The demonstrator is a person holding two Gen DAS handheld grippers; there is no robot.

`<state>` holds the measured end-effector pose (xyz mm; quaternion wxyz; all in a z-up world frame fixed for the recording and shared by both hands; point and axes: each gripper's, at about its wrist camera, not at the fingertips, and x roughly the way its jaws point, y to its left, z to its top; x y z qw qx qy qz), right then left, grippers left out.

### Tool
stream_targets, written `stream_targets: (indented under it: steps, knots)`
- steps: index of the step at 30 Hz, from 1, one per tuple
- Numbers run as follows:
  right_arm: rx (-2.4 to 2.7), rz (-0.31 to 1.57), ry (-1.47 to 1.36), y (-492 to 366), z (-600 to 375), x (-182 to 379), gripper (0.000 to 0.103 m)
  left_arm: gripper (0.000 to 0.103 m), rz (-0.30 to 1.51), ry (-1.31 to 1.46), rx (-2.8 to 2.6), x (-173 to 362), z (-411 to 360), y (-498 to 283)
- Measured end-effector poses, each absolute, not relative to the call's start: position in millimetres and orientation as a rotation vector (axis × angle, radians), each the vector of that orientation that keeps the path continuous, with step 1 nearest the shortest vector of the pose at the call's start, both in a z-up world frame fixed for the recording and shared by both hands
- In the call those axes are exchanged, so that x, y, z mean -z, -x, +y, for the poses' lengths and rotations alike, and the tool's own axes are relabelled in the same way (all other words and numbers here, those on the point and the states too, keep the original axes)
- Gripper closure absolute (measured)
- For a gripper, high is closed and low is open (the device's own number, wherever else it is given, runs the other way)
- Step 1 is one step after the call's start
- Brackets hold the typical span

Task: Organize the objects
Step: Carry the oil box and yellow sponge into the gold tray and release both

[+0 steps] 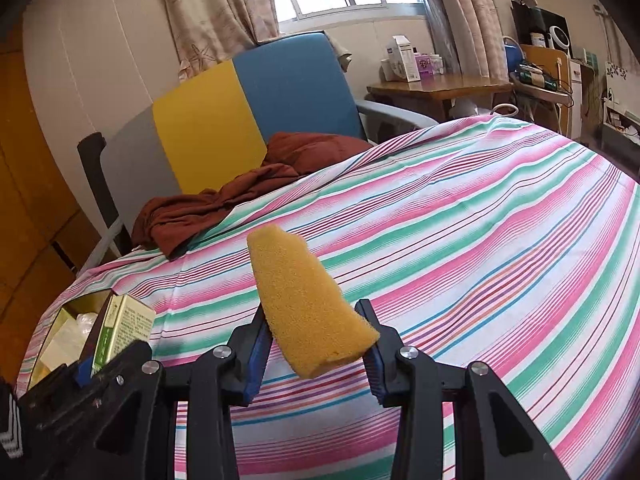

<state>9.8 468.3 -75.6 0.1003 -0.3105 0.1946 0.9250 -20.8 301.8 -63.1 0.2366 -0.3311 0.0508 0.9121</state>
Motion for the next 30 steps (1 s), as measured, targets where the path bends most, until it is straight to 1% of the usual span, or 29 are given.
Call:
stream_targets:
  steps: [10,17,24,30]
  knots:
    - [-2.811,0.575,0.922,-14,432,58,0.062,0.072,0.08,0.917,-2.487,52,266,-5]
    - [-2.912,0.544,0.978,-13,389,52,0.062,0.072,0.053,0.845,-2.534,36,233,-26]
    - [-3.002,0.58,1.045,-7,347,49,0.062,0.072,-0.032,0.816,-2.593,19,185,-32]
    - [-3.105,0.507,1.071,8,301,32,0.062,0.072,-0.128,0.835,-2.644,10,143,-25]
